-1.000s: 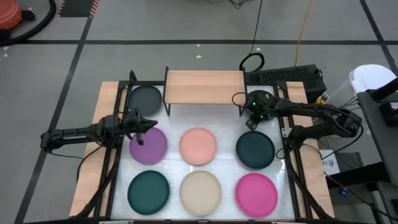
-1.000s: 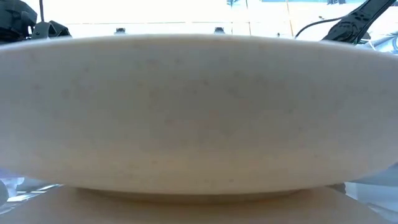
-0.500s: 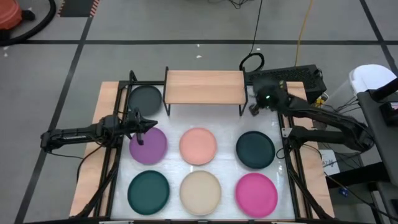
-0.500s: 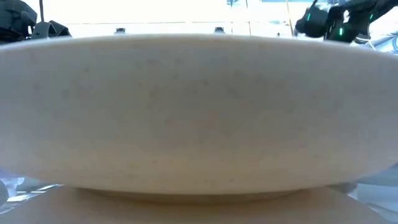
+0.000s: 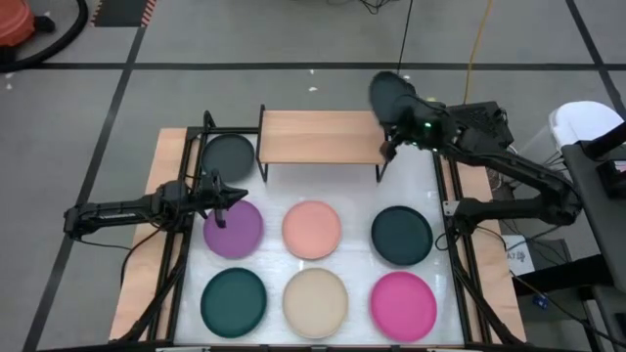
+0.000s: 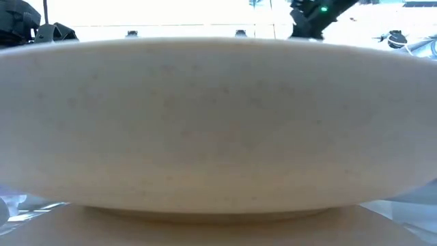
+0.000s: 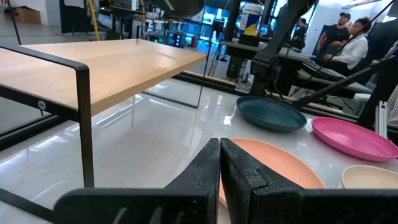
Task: Place and stack plates onto a shelf
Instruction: Put the right black plate on the shelf
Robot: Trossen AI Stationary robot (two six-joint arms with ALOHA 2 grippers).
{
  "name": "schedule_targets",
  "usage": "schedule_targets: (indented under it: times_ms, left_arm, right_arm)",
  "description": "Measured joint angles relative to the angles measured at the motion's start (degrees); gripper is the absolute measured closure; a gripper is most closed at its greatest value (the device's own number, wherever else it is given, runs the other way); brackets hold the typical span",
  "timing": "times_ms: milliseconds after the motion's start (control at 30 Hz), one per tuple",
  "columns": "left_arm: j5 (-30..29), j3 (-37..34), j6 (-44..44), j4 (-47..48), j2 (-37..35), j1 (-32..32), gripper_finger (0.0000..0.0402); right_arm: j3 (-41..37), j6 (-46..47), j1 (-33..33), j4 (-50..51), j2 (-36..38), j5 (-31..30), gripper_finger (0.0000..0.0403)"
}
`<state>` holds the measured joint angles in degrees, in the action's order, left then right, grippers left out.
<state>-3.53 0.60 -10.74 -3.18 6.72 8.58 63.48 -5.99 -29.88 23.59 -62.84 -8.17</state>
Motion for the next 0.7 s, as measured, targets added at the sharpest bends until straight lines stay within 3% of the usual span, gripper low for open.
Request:
schedule_targets:
  times_ms: [167,367,700]
  left_arm:
    - [-0.02,0.00,0.00,-0.02,0.02,0.02,0.0385]
    - [-0.02,0.00,0.00,0.00,0.00,0.02,0.0385]
    - [-0.01,0.00,0.00,-0.02,0.01,0.02,0.0385]
  right_arm:
    - [2.70,-3.57,3.79,-0.84,-7.81,3.83,0.0402]
    - [2.79,-5.25,6.11,-1.17,-14.20,3.92,0.0403]
    - [2.82,-5.43,8.26,-1.23,-19.69,3.81,0.0403]
